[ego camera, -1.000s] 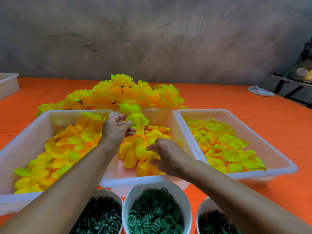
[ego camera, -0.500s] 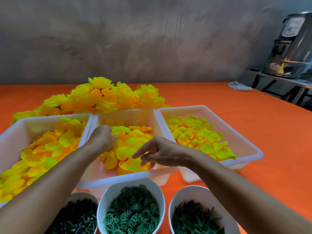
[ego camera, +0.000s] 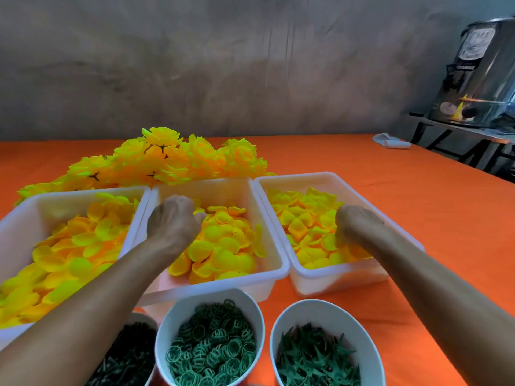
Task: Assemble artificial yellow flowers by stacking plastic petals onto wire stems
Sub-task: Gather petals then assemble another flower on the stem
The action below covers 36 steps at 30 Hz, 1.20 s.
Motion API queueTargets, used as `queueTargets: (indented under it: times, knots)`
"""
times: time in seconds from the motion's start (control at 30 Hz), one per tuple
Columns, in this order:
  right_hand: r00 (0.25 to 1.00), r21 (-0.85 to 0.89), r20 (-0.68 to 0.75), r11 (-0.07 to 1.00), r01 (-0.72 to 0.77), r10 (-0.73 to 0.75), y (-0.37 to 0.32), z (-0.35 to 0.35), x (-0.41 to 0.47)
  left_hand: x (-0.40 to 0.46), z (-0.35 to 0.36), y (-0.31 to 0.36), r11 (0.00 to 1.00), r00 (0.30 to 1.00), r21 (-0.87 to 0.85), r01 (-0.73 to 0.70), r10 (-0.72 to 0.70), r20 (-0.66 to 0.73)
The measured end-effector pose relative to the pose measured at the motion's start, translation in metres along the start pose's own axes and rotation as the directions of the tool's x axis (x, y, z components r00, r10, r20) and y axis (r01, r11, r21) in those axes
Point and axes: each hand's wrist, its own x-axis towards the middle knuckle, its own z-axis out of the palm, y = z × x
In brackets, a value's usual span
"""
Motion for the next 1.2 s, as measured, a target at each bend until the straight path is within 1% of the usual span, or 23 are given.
queueTargets:
  times: [0.07,0.2,0.27,0.33,0.4,0.43,0.5,0.53,0.6,0.67,0.7,0.73,0.77,0.8,0.83,0.87,0.9,0.93,1.07,1.2]
  knots:
    - [1.000,0.009,0.000,1.000,0.020,-0.020,0.004,0.004,0.003,-0.002,-0.002,0.010,0.999,1.000,-0.052,-0.013,0.011,-0.029]
    - [0.993,0.152,-0.106,0.986,0.063,-0.047,0.005,0.002,0.009,-0.006,-0.005,0.028,0.992,0.995,-0.101,-0.076,0.070,-0.067]
    - [0.990,0.262,-0.133,0.962,0.076,-0.042,0.005,-0.004,0.012,-0.008,-0.006,0.038,0.984,0.991,-0.140,-0.114,0.104,-0.080]
    - [0.990,0.420,-0.136,0.902,0.098,-0.044,0.007,-0.011,0.014,-0.011,-0.008,0.050,0.971,0.985,-0.184,-0.154,0.137,-0.101]
    - [0.989,0.614,-0.143,0.781,0.117,-0.035,0.009,-0.016,0.015,-0.014,-0.010,0.063,0.953,0.978,-0.233,-0.193,0.168,-0.121]
    - [0.988,0.720,-0.148,0.682,0.131,-0.035,0.010,-0.017,0.015,-0.014,-0.011,0.069,0.941,0.975,-0.264,-0.213,0.185,-0.125]
    - [0.985,0.891,-0.165,0.421,0.173,-0.056,0.007,-0.016,0.013,-0.014,-0.011,0.082,0.898,0.970,-0.368,-0.243,0.218,-0.108]
    - [0.980,0.932,-0.183,0.303,0.198,-0.077,0.003,-0.015,0.010,-0.014,-0.010,0.089,0.863,0.969,-0.442,-0.244,0.233,-0.081]
    - [0.961,0.959,-0.240,0.118,0.256,-0.139,-0.007,-0.013,0.006,-0.013,-0.008,0.104,0.789,0.972,-0.584,-0.190,0.235,0.000]
    - [0.936,0.953,-0.300,-0.012,0.303,-0.182,-0.018,-0.011,0.003,-0.009,-0.003,0.115,0.735,0.972,-0.676,-0.059,0.195,0.128]
    - [0.929,0.947,-0.321,-0.051,0.318,-0.183,-0.024,-0.010,0.002,-0.008,-0.001,0.119,0.682,0.959,-0.731,0.020,0.193,0.206]
    - [0.930,0.945,-0.327,-0.076,0.319,-0.166,-0.030,-0.009,0.002,-0.006,0.000,0.120,0.584,0.937,-0.805,0.108,0.210,0.279]
    - [0.941,0.950,-0.309,-0.098,0.298,-0.139,-0.034,-0.008,0.003,-0.004,0.002,0.121,0.458,0.912,-0.865,0.205,0.231,0.339]
    - [0.957,0.959,-0.263,-0.140,0.245,-0.123,-0.037,-0.006,0.004,-0.002,0.004,0.121,0.330,0.895,-0.900,0.284,0.245,0.372]
    - [0.971,0.965,-0.195,-0.204,0.164,-0.137,-0.039,-0.005,0.005,0.000,0.006,0.120,0.240,0.901,-0.922,0.305,0.240,0.360]
    - [0.974,0.961,-0.126,-0.267,0.072,-0.189,-0.040,-0.004,0.007,0.002,0.008,0.119,0.184,0.916,-0.936,0.299,0.220,0.336]
    - [0.964,0.953,-0.079,-0.302,-0.001,-0.253,-0.041,-0.002,0.008,0.005,0.011,0.118,0.158,0.929,-0.946,0.283,0.198,0.311]
    - [0.954,0.949,-0.053,-0.312,-0.044,-0.295,-0.041,0.000,0.010,0.006,0.013,0.116,0.145,0.938,-0.951,0.272,0.182,0.295]
    - [0.938,0.923,-0.023,-0.368,-0.113,-0.345,-0.041,0.007,0.019,0.009,0.025,0.110,0.107,0.948,-0.955,0.275,0.136,0.288]
    - [0.917,0.930,0.080,-0.301,-0.209,-0.392,-0.041,0.017,0.019,0.010,0.038,0.109,0.081,0.954,-0.959,0.270,0.116,0.278]
